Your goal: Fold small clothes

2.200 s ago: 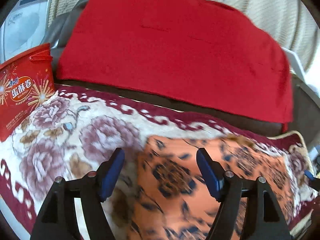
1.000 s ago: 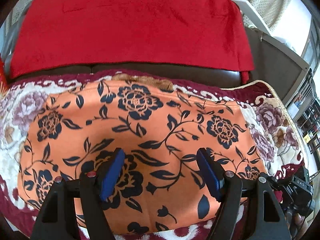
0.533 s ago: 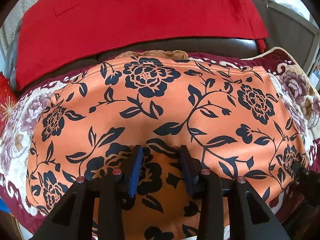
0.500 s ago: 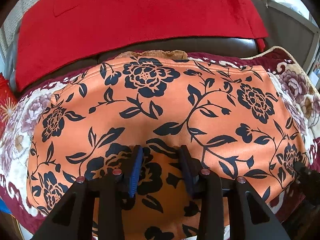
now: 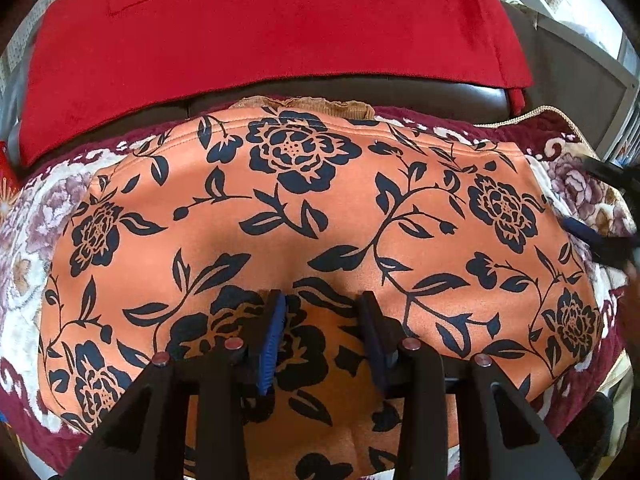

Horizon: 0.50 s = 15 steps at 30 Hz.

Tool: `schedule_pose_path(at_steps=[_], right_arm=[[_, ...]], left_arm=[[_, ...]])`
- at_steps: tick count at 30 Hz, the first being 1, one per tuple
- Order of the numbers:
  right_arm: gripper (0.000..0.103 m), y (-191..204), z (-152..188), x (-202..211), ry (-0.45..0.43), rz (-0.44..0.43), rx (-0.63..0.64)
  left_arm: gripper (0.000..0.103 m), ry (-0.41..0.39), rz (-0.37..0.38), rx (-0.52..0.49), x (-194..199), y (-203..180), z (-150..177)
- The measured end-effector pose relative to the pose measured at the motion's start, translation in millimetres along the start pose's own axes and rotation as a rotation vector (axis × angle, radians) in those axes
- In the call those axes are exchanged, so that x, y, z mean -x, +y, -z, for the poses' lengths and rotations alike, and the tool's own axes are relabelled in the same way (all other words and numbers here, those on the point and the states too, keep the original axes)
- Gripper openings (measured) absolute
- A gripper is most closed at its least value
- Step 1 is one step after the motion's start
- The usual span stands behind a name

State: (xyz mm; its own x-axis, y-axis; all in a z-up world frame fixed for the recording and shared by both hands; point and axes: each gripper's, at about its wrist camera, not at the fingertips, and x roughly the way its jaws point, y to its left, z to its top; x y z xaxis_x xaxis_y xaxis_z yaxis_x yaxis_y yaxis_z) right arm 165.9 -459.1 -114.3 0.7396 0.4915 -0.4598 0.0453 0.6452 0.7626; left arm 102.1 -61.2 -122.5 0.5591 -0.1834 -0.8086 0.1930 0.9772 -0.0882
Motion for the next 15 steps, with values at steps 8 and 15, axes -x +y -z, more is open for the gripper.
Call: schedule_pose_path(at_steps=[8,15], right_arm=[[0.013,-12,-37,-78,0.198,0.108,0.005],[0.011,-12,-24,-80,0.123,0.260,0.106]], left_arm=[[0.039,0.002,0.062,0.026,0,10,-1],[0.037,-0.004,0.128,0.050,1,19,-1]])
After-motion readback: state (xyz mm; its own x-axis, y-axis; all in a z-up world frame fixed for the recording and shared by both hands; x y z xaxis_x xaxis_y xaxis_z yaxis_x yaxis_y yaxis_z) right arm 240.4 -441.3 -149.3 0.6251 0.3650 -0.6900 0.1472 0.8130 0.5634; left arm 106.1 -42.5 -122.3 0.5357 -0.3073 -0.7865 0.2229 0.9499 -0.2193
